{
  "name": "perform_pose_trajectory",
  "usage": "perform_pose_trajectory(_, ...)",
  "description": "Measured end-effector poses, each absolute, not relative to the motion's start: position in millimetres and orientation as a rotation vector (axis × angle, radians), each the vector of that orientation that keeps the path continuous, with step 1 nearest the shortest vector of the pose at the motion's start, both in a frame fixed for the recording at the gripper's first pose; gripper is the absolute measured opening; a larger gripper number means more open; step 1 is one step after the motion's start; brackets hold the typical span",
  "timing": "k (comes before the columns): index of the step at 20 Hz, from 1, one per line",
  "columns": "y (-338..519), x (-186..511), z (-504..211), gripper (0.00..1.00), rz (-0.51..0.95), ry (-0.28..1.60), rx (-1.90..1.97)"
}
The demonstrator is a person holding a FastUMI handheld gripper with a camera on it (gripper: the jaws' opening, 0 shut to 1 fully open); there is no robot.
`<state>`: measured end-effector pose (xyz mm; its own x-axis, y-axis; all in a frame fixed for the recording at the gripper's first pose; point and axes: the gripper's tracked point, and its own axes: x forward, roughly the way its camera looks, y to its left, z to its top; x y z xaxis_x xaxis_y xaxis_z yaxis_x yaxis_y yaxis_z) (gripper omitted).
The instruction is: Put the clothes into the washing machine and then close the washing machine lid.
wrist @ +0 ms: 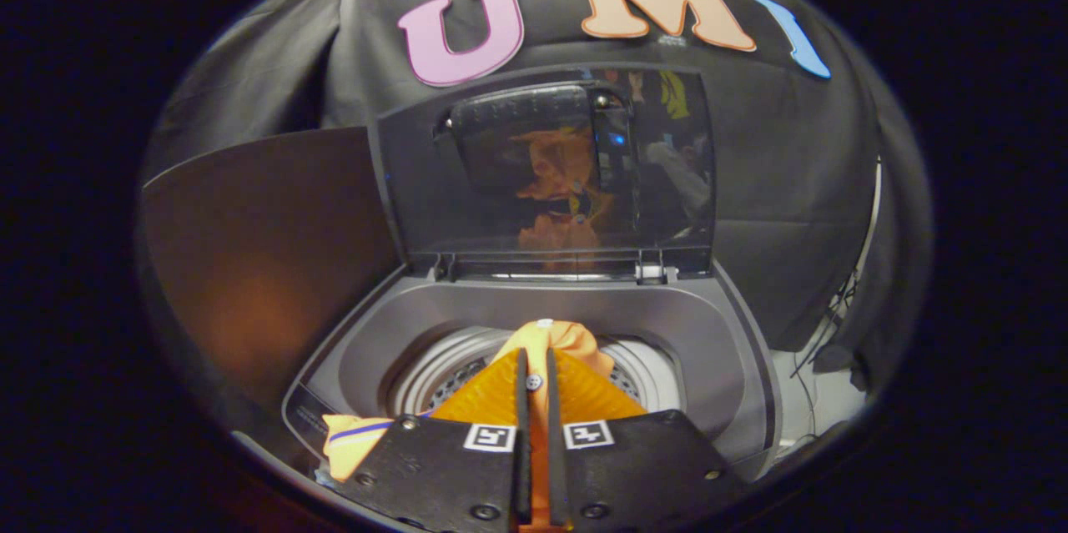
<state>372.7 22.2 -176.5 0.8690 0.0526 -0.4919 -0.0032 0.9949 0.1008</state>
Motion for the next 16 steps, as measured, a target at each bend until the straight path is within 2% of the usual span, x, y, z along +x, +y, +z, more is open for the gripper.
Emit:
perform_pose_trajectory(4,23,365,-176,0.49,-0.011,0.563,0.134)
perform_pose_trajectory(6,21,360,-172,0.59,-0.03,0.581,0.104)
perform_pose_trajectory(10,25,345,-151,0.99,-0.018,0.562,0.039)
perform_pose_trajectory(16,52,311,-107,0.98,0.083,0.487,-0.057)
